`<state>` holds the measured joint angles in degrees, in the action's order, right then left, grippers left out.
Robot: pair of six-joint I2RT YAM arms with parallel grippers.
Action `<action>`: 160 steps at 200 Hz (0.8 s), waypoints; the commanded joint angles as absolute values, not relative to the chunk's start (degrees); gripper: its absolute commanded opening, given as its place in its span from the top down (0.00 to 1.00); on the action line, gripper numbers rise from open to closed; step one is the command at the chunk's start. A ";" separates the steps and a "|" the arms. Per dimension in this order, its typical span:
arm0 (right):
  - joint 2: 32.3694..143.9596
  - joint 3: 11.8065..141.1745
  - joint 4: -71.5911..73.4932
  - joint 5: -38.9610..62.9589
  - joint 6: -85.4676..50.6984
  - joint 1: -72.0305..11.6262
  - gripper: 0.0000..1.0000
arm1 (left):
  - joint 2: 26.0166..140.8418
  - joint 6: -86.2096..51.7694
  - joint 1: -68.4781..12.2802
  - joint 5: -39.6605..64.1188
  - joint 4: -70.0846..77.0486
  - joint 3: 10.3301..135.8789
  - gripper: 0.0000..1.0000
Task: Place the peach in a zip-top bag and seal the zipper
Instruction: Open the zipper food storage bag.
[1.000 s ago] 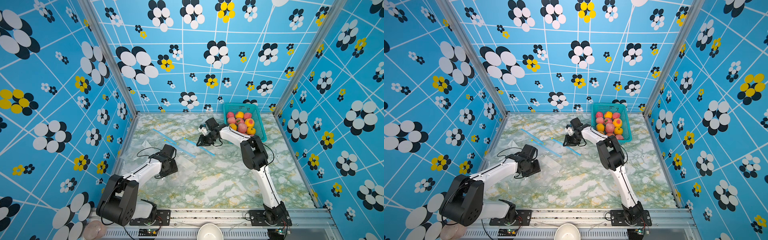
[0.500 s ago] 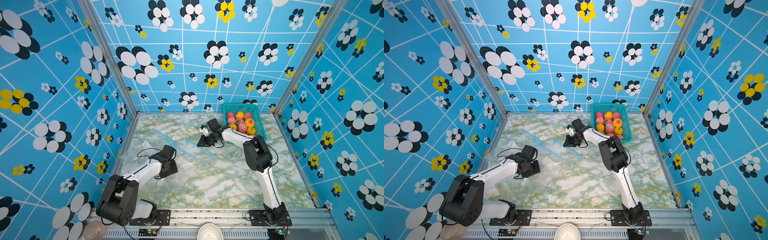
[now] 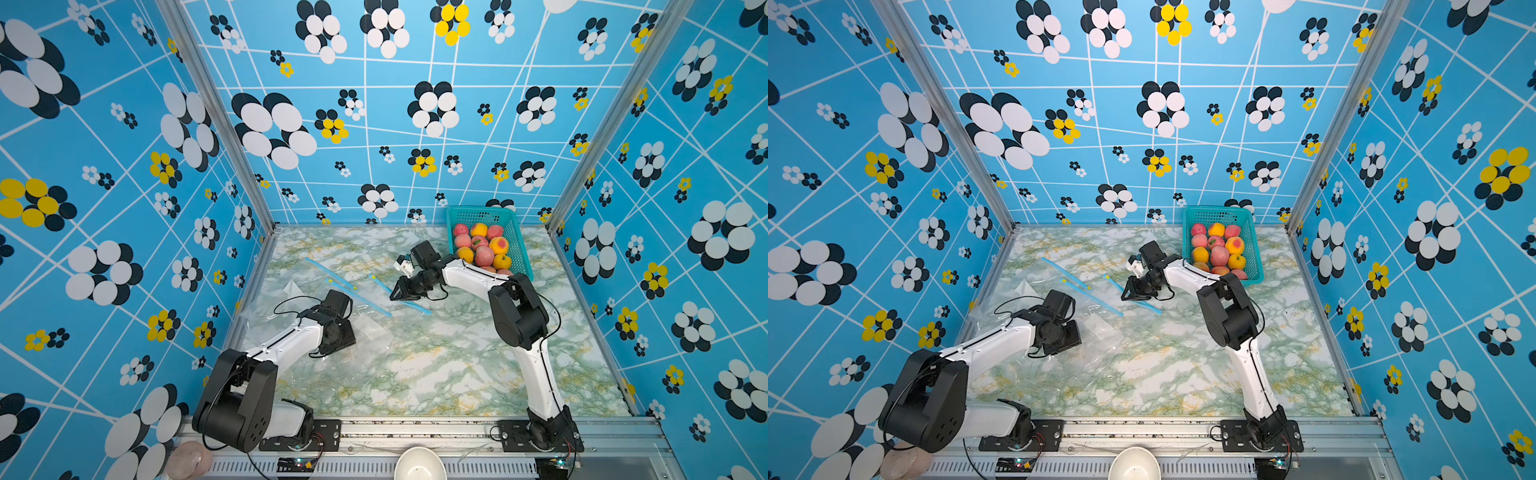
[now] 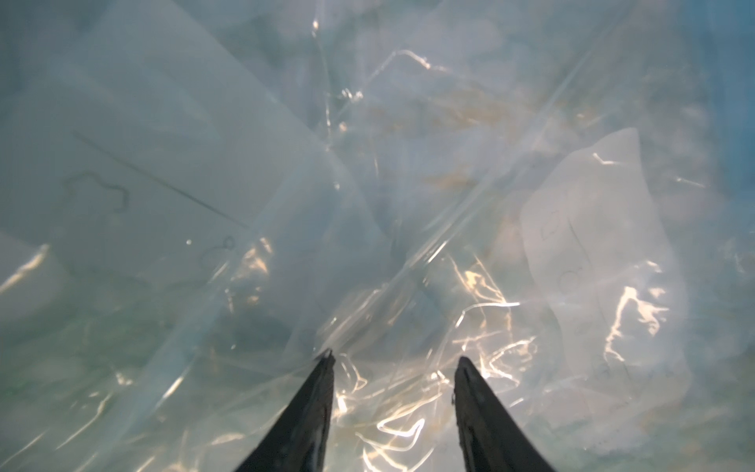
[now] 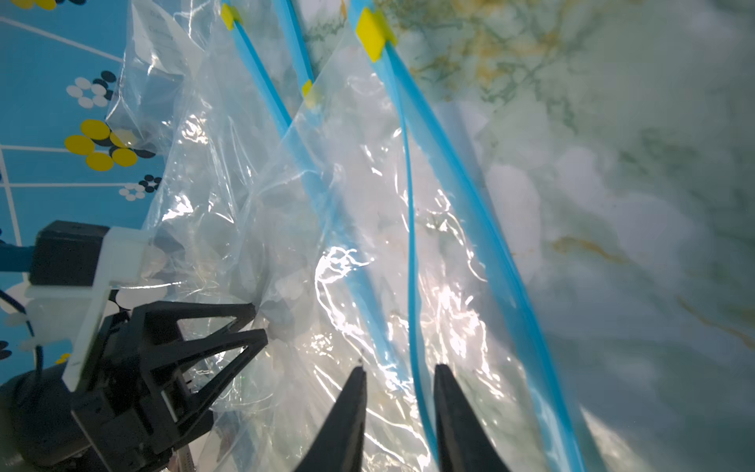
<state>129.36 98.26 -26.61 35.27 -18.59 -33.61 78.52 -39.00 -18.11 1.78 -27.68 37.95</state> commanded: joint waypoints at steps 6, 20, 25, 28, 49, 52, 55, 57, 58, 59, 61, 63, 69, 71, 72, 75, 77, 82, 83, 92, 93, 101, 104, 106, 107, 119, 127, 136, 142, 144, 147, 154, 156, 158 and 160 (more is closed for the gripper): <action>126.59 96.36 -28.95 32.41 -15.39 -34.41 0.66 | 78.96 -38.28 -17.75 2.51 -27.44 38.02 0.49; 126.62 96.37 -30.03 29.06 -13.85 -34.70 0.64 | 79.10 -38.17 -17.75 2.67 -27.27 38.07 0.49; 126.65 96.54 -30.45 27.48 -13.12 -34.87 0.62 | 79.10 -38.16 -17.75 2.74 -27.26 38.09 0.49; 126.57 96.59 -30.61 26.26 -12.83 -34.90 0.62 | 79.02 -38.15 -17.75 2.75 -27.31 38.14 0.49; 126.21 96.50 -30.66 23.62 -11.18 -34.98 0.68 | 78.82 -37.90 -17.73 2.73 -27.59 38.45 0.49; 126.17 96.46 -30.75 23.51 -11.01 -34.96 0.70 | 78.86 -37.85 -17.72 2.73 -27.61 38.49 0.49; 126.13 96.50 -30.83 23.47 -10.77 -34.97 0.72 | 78.74 -37.80 -17.71 2.80 -27.66 38.58 0.49; 126.12 96.50 -30.78 23.40 -10.69 -34.98 0.73 | 78.75 -37.73 -17.74 2.74 -27.70 38.61 0.49; 126.12 96.46 -30.77 23.35 -10.66 -34.98 0.74 | 78.70 -37.72 -17.75 2.69 -27.69 38.59 0.49; 126.12 96.48 -30.81 23.32 -10.60 -34.94 0.74 | 78.64 -37.67 -17.75 2.66 -27.78 38.59 0.49; 126.06 96.45 -30.86 23.30 -10.56 -34.97 0.76 | 78.66 -37.65 -17.75 2.71 -27.77 38.65 0.49; 125.93 96.38 -30.85 23.29 -10.40 -34.91 0.77 | 78.66 -37.63 -17.73 2.72 -27.84 38.73 0.49; 125.62 96.12 -30.81 23.37 -10.09 -35.01 0.81 | 78.54 -37.60 -17.71 2.78 -27.95 38.84 0.49; 125.45 96.04 -30.88 23.44 -10.04 -34.99 0.83 | 78.50 -37.55 -17.68 2.78 -27.97 38.85 0.49; 125.35 96.01 -30.91 23.46 -10.03 -35.03 0.83 | 78.49 -37.54 -17.72 2.84 -28.00 38.93 0.49; 125.09 95.84 -30.87 23.51 -9.97 -35.06 0.86 | 78.38 -37.53 -17.74 2.90 -28.09 39.02 0.49; 125.07 95.63 -30.81 23.65 -10.05 -35.07 0.87 | 78.33 -37.53 -17.75 3.03 -28.07 39.11 0.49; 123.61 94.99 -30.25 24.42 -10.54 -35.07 0.90 | 78.12 -37.44 -17.75 3.31 -28.22 39.35 0.49; 123.24 94.83 -30.07 24.60 -10.67 -35.07 0.90 | 78.04 -37.44 -17.71 3.32 -28.26 39.41 0.49; 120.60 93.09 -28.29 25.88 -12.02 -35.07 0.94 | 77.59 -37.29 -17.69 4.21 -28.66 40.24 0.48; 120.24 92.95 -28.16 25.99 -12.25 -35.02 0.94 | 77.47 -37.32 -17.68 4.30 -28.70 40.34 0.48; 117.50 90.12 -26.02 27.02 -14.29 -34.83 0.96 | 76.71 -37.14 -17.74 5.04 -29.52 41.53 0.47; 116.41 89.25 -25.18 27.28 -15.16 -34.62 0.97 | 76.35 -37.05 -17.82 5.18 -29.88 42.14 0.46; 115.74 88.80 -24.69 27.50 -15.74 -34.45 0.98 | 76.11 -37.06 -17.86 5.25 -30.17 42.64 0.46; 115.39 88.52 -24.43 27.59 -16.09 -34.32 0.98 | 76.02 -37.03 -17.85 5.31 -30.33 42.85 0.45; 111.28 85.33 -21.20 28.29 -20.13 -32.94 1.00 | 74.37 -36.49 -18.18 5.08 -32.57 46.11 0.42; 108.49 83.21 -18.81 28.39 -23.09 -31.49 1.00 | 73.32 -35.86 -18.56 4.66 -34.33 48.61 0.40; 105.57 80.29 -16.11 28.74 -26.03 -30.15 1.00 | 72.18 -35.22 -18.94 4.36 -36.19 51.62 0.37; 103.99 79.04 -15.05 28.68 -27.80 -29.14 1.00 | 71.69 -34.72 -19.31 4.02 -37.40 53.55 0.35; 103.18 78.42 -14.46 28.59 -28.61 -28.81 1.00 | 71.51 -34.58 -19.42 3.91 -37.78 53.99 0.35; 102.61 77.92 -14.25 28.42 -29.06 -28.52 1.00 | 71.25 -34.39 -19.54 3.74 -38.32 55.05 0.34; 100.71 76.58 -13.82 27.40 -30.50 -27.74 1.00 | 70.81 -33.83 -19.93 3.33 -39.38 57.17 0.33; 100.21 76.19 -13.65 27.04 -30.81 -27.57 1.00 | 70.72 -33.73 -20.06 3.29 -39.66 57.73 0.33; 99.44 75.68 -13.63 26.42 -31.27 -27.40 1.00 | 70.68 -33.68 -20.18 3.20 -39.93 58.25 0.32; 99.16 75.41 -13.58 26.17 -31.41 -27.32 1.00 | 70.56 -33.49 -20.36 3.13 -40.15 58.75 0.32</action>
<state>104.14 79.61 -19.16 27.75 -23.44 -30.11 73.08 -36.23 -18.94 4.08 -34.39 52.40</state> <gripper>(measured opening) 0.049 0.663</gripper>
